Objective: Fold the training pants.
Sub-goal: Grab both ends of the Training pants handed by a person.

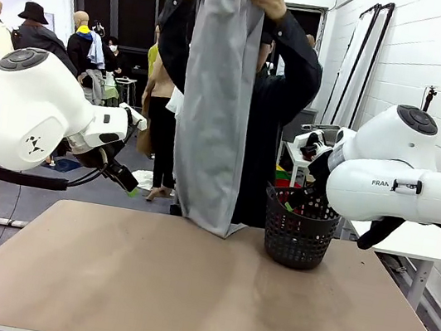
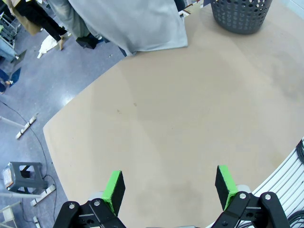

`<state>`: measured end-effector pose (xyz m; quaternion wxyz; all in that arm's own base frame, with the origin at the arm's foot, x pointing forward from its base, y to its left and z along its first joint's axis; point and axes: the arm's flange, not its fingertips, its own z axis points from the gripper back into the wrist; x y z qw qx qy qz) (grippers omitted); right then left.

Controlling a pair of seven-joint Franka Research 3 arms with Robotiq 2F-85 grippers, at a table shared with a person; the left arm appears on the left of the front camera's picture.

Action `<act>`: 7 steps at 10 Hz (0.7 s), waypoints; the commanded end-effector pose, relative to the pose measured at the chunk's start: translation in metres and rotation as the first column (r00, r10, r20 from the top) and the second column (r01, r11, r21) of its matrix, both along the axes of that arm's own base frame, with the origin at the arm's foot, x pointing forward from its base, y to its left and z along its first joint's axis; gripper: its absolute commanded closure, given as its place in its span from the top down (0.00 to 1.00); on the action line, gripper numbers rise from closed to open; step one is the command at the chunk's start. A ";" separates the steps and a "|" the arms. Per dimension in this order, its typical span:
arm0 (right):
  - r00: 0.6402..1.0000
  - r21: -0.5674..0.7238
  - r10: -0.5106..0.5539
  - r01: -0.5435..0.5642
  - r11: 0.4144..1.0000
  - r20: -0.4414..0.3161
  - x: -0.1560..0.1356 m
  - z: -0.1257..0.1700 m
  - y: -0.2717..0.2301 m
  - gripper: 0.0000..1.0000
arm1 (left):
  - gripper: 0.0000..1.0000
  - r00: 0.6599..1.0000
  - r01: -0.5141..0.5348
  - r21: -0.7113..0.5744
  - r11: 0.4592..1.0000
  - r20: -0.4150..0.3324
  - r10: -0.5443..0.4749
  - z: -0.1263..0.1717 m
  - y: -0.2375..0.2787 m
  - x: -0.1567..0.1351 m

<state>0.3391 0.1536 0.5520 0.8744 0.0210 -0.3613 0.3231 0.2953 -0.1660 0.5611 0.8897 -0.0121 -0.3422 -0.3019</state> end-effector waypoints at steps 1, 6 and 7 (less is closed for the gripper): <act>1.000 0.000 0.001 -0.001 1.000 0.000 0.000 0.000 0.000 1.00 | 1.00 1.000 0.007 0.005 1.000 -0.003 -0.007 -0.001 0.000 0.000; 1.000 0.000 0.001 -0.001 1.000 0.000 0.000 0.000 0.000 1.00 | 1.00 1.000 0.007 0.005 1.000 -0.003 -0.007 -0.001 0.000 0.000; 1.000 0.000 0.001 -0.001 1.000 0.000 0.000 0.000 0.000 1.00 | 1.00 1.000 0.007 0.005 1.000 -0.003 -0.007 -0.001 0.000 0.000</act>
